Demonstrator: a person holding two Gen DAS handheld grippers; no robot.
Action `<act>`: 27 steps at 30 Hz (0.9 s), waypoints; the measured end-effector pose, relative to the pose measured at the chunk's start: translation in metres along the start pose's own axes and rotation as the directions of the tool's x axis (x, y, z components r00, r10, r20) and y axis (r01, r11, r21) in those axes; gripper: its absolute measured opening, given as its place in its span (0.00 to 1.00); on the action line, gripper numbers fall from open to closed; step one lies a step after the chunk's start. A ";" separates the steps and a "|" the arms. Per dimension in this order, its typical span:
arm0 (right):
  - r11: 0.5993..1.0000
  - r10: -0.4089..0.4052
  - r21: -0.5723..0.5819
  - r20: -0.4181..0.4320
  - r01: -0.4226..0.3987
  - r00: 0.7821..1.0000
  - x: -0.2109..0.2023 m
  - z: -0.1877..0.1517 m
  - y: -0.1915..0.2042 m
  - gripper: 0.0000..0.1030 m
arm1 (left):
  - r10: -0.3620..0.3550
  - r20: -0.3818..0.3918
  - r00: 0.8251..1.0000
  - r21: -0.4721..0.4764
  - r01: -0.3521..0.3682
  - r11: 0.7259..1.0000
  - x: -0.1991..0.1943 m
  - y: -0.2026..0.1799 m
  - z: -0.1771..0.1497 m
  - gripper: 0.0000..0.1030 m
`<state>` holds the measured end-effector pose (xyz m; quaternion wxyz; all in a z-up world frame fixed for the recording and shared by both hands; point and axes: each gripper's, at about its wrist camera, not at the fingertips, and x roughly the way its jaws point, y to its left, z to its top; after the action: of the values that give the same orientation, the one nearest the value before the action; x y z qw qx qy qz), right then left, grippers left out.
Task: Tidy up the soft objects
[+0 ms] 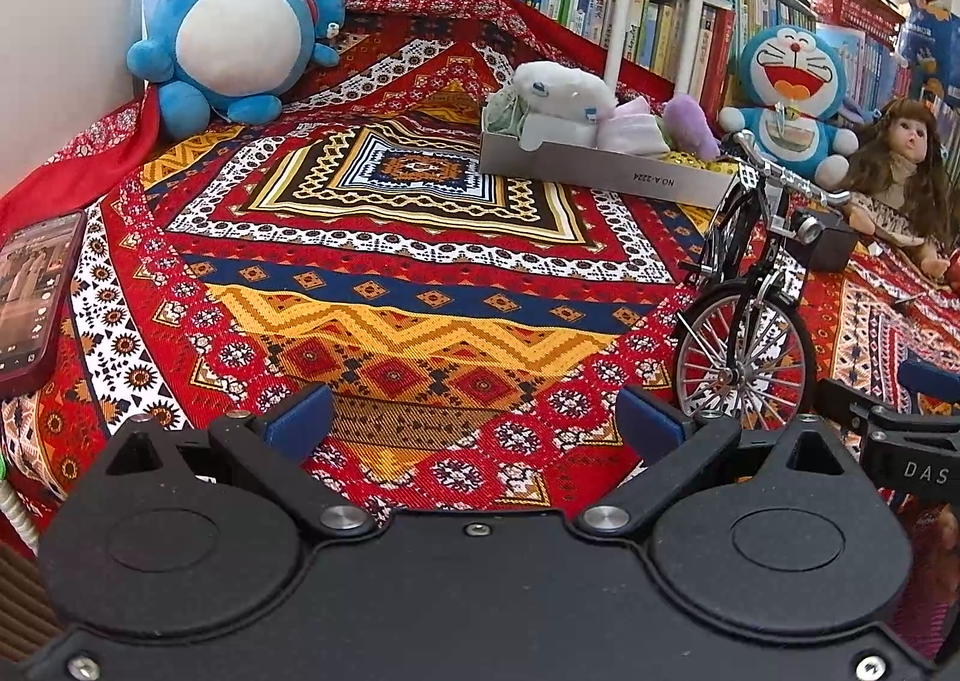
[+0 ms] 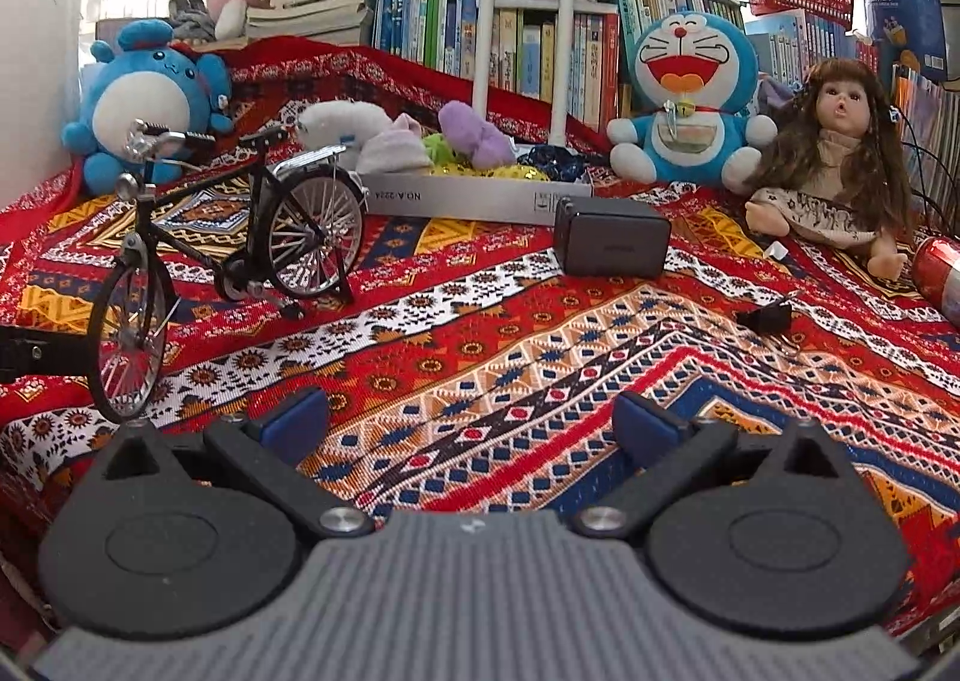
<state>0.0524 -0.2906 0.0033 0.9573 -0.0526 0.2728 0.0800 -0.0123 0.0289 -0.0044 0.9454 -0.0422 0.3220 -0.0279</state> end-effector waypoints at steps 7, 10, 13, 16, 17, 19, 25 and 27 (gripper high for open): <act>1.000 0.010 0.008 -0.014 -0.010 1.000 0.004 0.001 -0.002 1.00 | 0.050 -0.029 0.998 0.041 -0.049 0.998 0.007 -0.007 0.002 0.98; 1.000 0.011 0.008 -0.017 -0.011 1.000 0.004 0.001 -0.002 1.00 | 0.064 -0.033 0.997 0.053 -0.062 0.997 0.009 -0.010 0.002 0.99; 1.000 0.012 0.007 -0.017 -0.012 1.000 0.004 0.002 -0.002 1.00 | 0.066 -0.034 0.997 0.052 -0.064 0.997 0.009 -0.010 0.002 0.99; 1.000 0.013 0.007 -0.018 -0.012 1.000 0.004 0.002 -0.002 1.00 | 0.066 -0.034 0.997 0.053 -0.065 0.996 0.009 -0.010 0.002 1.00; 1.000 0.013 0.007 -0.019 -0.013 1.000 0.004 0.002 -0.002 1.00 | 0.067 -0.034 0.997 0.054 -0.065 0.996 0.009 -0.010 0.002 1.00; 1.000 0.016 0.006 -0.022 -0.016 1.000 0.005 0.002 -0.002 1.00 | 0.067 -0.034 0.997 0.056 -0.065 0.996 0.009 -0.010 0.002 1.00; 1.000 0.018 0.003 -0.024 -0.018 1.000 0.006 0.001 -0.002 1.00 | 0.064 -0.034 0.997 0.061 -0.061 0.996 0.009 -0.010 0.001 1.00; 1.000 0.018 0.004 -0.023 -0.017 1.000 0.006 0.001 -0.002 1.00 | 0.063 -0.033 0.997 0.063 -0.061 0.996 0.009 -0.010 0.001 1.00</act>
<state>0.0581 -0.2916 0.0016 0.9535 -0.0495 0.2842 0.0873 -0.0049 0.0186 -0.0080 0.9409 -0.0024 0.3387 -0.0092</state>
